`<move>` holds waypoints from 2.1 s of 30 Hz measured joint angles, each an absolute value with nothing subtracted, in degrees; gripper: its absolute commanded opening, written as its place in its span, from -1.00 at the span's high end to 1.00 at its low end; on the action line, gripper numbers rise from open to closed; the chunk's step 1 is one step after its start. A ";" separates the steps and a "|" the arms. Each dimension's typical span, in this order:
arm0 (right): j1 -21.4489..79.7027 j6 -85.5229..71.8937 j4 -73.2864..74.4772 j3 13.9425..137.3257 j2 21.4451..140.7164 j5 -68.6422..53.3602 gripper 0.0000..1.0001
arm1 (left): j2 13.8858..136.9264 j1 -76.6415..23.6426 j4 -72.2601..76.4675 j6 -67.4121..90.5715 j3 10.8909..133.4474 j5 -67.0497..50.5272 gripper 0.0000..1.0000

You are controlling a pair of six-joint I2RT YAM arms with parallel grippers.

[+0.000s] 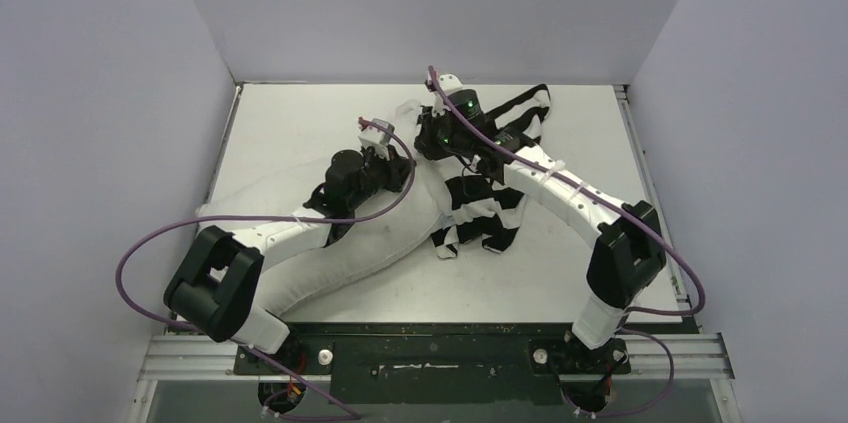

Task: Put the pillow into the pillowcase
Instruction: Stuff the pillow into the pillowcase.

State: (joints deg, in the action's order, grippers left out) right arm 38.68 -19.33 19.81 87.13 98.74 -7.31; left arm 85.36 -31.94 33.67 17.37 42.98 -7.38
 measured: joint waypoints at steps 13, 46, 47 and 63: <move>37.06 -45.80 -11.75 64.95 83.64 -15.81 1.00 | 87.81 -30.57 37.67 29.06 46.22 -2.96 1.00; 43.29 -43.44 2.35 31.51 53.91 7.27 0.01 | 95.26 -29.21 48.31 34.35 48.01 -3.57 1.00; 43.59 -44.03 0.95 29.71 54.98 8.10 0.01 | 95.88 -29.17 48.38 34.35 48.71 -3.57 1.00; 46.26 -51.77 -23.59 23.90 76.12 20.29 -0.14 | 98.45 -29.04 49.69 34.72 51.13 -3.20 1.00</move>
